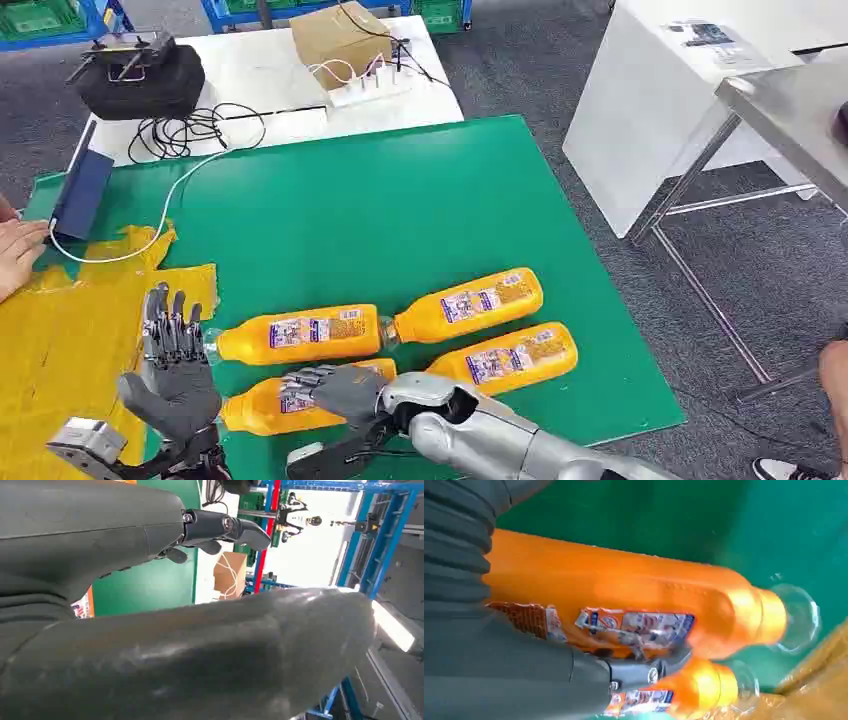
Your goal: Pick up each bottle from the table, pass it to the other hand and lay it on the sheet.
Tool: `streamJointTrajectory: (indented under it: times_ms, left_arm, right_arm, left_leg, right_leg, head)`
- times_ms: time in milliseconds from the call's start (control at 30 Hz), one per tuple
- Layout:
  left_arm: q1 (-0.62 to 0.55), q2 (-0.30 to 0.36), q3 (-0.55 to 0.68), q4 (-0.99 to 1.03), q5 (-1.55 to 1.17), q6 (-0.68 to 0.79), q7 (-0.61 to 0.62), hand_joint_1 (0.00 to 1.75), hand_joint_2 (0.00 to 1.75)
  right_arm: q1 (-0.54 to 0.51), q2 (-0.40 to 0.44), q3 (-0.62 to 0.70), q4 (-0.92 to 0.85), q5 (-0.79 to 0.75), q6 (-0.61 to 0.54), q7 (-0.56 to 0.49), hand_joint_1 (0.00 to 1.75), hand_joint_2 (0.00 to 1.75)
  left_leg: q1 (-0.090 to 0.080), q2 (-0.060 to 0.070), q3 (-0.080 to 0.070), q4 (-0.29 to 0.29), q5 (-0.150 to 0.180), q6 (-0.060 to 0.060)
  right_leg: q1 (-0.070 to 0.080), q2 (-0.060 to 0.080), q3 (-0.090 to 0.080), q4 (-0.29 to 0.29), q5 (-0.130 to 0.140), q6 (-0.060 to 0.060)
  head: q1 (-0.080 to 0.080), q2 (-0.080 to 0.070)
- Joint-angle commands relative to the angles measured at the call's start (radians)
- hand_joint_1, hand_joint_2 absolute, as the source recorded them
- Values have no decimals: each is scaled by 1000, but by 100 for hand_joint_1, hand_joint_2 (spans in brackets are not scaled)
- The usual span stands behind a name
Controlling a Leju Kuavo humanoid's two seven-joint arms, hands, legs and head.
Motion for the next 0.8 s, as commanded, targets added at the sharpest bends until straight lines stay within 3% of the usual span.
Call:
streamJointTrajectory:
  times_ms: [33, 67, 167, 200, 400, 533, 633, 700, 733, 767, 800]
  left_arm:
    - [1, 16, 22, 38, 15, 11, 4, 0, 0]
    - [7, 15, 27, 35, 17, 11, 4, 0, 0]
    - [10, 16, 28, 32, 18, 10, 4, 0, 0]
    - [10, 13, 31, 32, 17, 10, 4, 0, 0]
    - [1, -20, 75, 32, 61, 33, 4, 0, 0]
    - [11, -29, 127, -9, 238, 233, 4, 0, 0]
    - [25, -29, 171, -46, 324, 272, 7, 0, 0]
    - [31, -29, 193, -64, 401, 323, 12, 0, 0]
    - [39, -29, 200, -64, 427, 323, 13, 0, 175]
    - [47, -29, 203, -64, 436, 302, 15, 0, 175]
    - [47, -29, 199, -57, 438, 294, 15, 0, 175]
  right_arm:
    - [-65, -111, 259, 164, 97, -26, 105, 126, 175]
    - [-51, -111, 267, 173, 121, -46, 131, 147, 175]
    - [-43, -112, 270, 175, 125, -52, 135, 147, 175]
    - [-44, -106, 276, 182, 143, -57, 157, 175, 175]
    - [-25, -102, 284, 237, 214, -71, 174, 175, 175]
    - [-27, -124, 267, 215, 206, -67, 162, 175, 175]
    - [-4, -56, 178, 228, 106, -94, 166, 175, 175]
    - [74, 43, -59, 197, -178, -180, 111, 175, 175]
    - [120, 52, -128, 136, -253, -255, 60, 175, 175]
    - [184, 50, -194, 34, -315, -333, -29, 175, 175]
    - [215, 30, -208, -56, -325, -338, -22, 175, 175]
  left_leg:
    - [0, -7, 7, -3, 0, 4]
    - [0, -8, 8, -3, 0, 4]
    - [0, -7, 8, -3, 0, 2]
    - [0, -6, 7, -2, 0, 2]
    - [0, -9, 13, -4, 1, 3]
    - [0, -9, 16, -3, 1, 3]
    - [0, -6, 22, -3, -3, 3]
    - [0, -6, 22, -3, -3, 2]
    - [0, -3, 24, -2, -4, 1]
    - [0, -5, 23, -3, -3, 2]
    - [1, -4, 24, -3, -3, 2]
  right_leg:
    - [0, 1, 8, -4, 0, -2]
    - [0, 1, 9, -4, -1, -3]
    - [0, -1, 9, -4, -1, -2]
    - [-1, -2, 8, -3, -1, -1]
    - [-1, -3, 13, -5, 0, -2]
    - [-1, -3, 14, -5, 0, -2]
    - [-1, -1, 11, -5, -2, 0]
    - [-1, 1, 11, -5, -2, -1]
    - [-1, 1, 13, -3, -4, 0]
    - [0, 0, 12, -4, -3, -1]
    - [0, 2, 14, -4, -3, -1]
  head:
    - [0, 0]
    - [0, 0]
    - [0, 0]
    - [0, 0]
    - [-1, 0]
    - [-1, 0]
    - [-1, 0]
    - [-1, 0]
    - [-1, 0]
    - [0, 0]
    - [0, 0]
